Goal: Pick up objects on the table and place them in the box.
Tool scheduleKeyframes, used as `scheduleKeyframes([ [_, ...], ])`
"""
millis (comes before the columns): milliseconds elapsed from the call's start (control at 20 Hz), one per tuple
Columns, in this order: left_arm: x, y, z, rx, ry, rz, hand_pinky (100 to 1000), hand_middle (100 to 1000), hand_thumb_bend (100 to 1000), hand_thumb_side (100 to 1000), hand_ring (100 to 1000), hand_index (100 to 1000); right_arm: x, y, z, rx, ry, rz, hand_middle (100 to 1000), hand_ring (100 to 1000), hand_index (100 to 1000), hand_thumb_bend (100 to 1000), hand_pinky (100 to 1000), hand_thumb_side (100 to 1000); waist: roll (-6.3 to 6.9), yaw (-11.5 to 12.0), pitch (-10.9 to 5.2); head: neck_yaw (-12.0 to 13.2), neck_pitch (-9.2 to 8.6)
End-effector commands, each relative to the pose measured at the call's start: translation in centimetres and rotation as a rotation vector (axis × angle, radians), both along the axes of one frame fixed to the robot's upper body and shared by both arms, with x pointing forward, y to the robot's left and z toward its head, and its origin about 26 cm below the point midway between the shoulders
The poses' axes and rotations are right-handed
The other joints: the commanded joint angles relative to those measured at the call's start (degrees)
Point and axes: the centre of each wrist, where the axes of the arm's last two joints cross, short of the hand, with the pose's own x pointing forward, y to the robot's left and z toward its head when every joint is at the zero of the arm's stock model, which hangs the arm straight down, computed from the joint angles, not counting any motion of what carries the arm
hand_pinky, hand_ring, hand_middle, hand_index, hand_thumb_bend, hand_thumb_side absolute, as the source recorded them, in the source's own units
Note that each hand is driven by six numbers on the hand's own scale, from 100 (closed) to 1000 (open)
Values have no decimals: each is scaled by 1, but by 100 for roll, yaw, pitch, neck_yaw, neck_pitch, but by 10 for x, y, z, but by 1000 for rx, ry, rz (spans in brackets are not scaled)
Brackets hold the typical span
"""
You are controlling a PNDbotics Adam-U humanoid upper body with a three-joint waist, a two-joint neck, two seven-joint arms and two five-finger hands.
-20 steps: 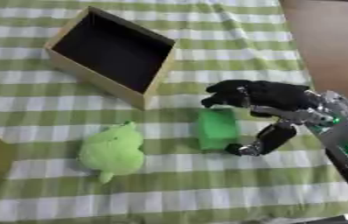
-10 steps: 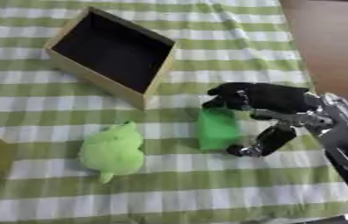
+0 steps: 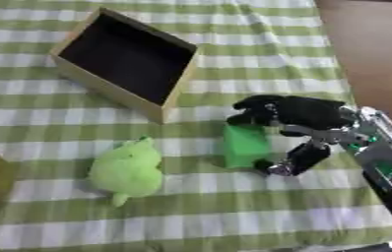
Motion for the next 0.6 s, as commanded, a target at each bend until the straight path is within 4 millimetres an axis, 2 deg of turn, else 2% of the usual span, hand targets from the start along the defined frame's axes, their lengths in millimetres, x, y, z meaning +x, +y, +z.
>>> scheduleKeyframes([
  [50, -2, -1, 6, 11, -26, -10, 742, 781, 100, 565, 896, 873, 2, -7, 7, -188, 0, 163, 487, 1000, 950, 110, 1000, 222, 88, -6, -75, -7, -37],
  [250, -2, -1, 6, 16, -24, -11, 743, 781, 100, 565, 898, 871, 2, -6, 5, -150, 24, 164, 367, 1000, 919, 100, 1000, 205, 86, -8, -76, -4, -38],
  [500, -2, -2, 5, 27, -21, -13, 744, 782, 100, 565, 901, 869, 1, -6, 6, -101, 47, 161, 308, 1000, 1000, 100, 1000, 180, 76, -8, -78, 7, -37],
  [600, -2, -1, 5, 30, -21, -12, 744, 782, 100, 565, 901, 868, -1, -6, 9, -80, 49, 166, 285, 1000, 1000, 100, 1000, 152, 72, -10, -82, 13, -31],
])
